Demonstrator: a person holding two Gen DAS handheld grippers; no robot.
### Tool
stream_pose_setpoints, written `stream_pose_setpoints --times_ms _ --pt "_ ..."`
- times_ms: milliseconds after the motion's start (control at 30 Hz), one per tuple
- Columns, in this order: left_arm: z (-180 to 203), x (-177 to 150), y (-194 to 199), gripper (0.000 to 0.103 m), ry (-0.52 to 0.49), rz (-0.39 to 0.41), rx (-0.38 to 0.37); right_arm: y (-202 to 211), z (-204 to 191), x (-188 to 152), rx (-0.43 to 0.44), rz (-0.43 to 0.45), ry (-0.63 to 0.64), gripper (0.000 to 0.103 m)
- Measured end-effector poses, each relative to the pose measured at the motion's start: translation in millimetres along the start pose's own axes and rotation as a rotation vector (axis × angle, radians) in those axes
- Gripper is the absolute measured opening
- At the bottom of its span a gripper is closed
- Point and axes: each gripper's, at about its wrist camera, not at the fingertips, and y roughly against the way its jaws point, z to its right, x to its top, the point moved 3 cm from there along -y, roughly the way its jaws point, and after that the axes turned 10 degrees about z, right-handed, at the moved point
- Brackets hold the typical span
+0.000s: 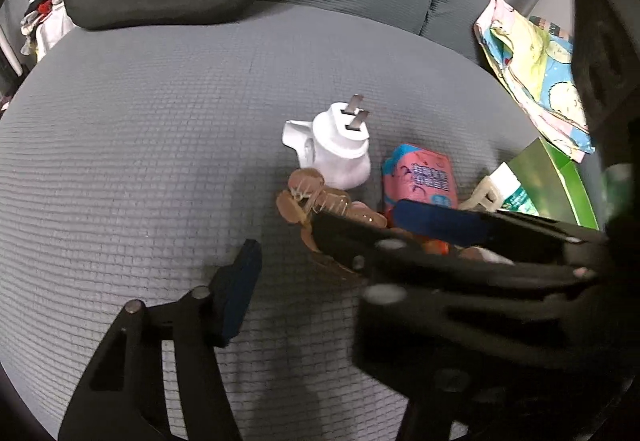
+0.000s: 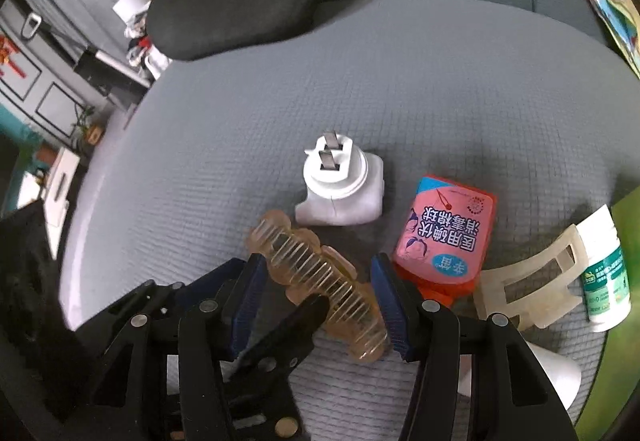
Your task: Organize rigid objects
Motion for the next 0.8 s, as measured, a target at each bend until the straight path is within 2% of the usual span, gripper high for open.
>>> stream_pose_setpoints --times_ms 67,233,333,367,433,800 --pt "0.8 -0.5 -1.7 0.050 0.000 0.002 -0.007 -6.9 -2.2 -0.1 0.004 -0.013 0.014 0.055" --pt "8.0 -0.5 0.0 0.034 -0.020 0.016 -0.038 -8.5 1.5 -2.2 0.024 -0.007 -0.012 0.055" --pt "11.8 -0.8 3.0 0.034 -0.033 0.027 -0.029 -4.8 2.0 -4.5 0.029 0.006 -0.018 0.054" --pt "13.0 -0.5 4.6 0.035 -0.029 0.030 -0.038 -2.2 3.4 -5.8 0.030 0.012 -0.025 0.048" --pt "14.1 0.6 9.2 0.035 -0.024 0.041 -0.051 4.5 2.9 -6.3 0.057 0.028 -0.038 0.048" --pt "61.5 0.4 40.5 0.035 -0.135 0.148 -0.116 61.7 16.1 -15.5 0.006 0.183 -0.064 0.048"
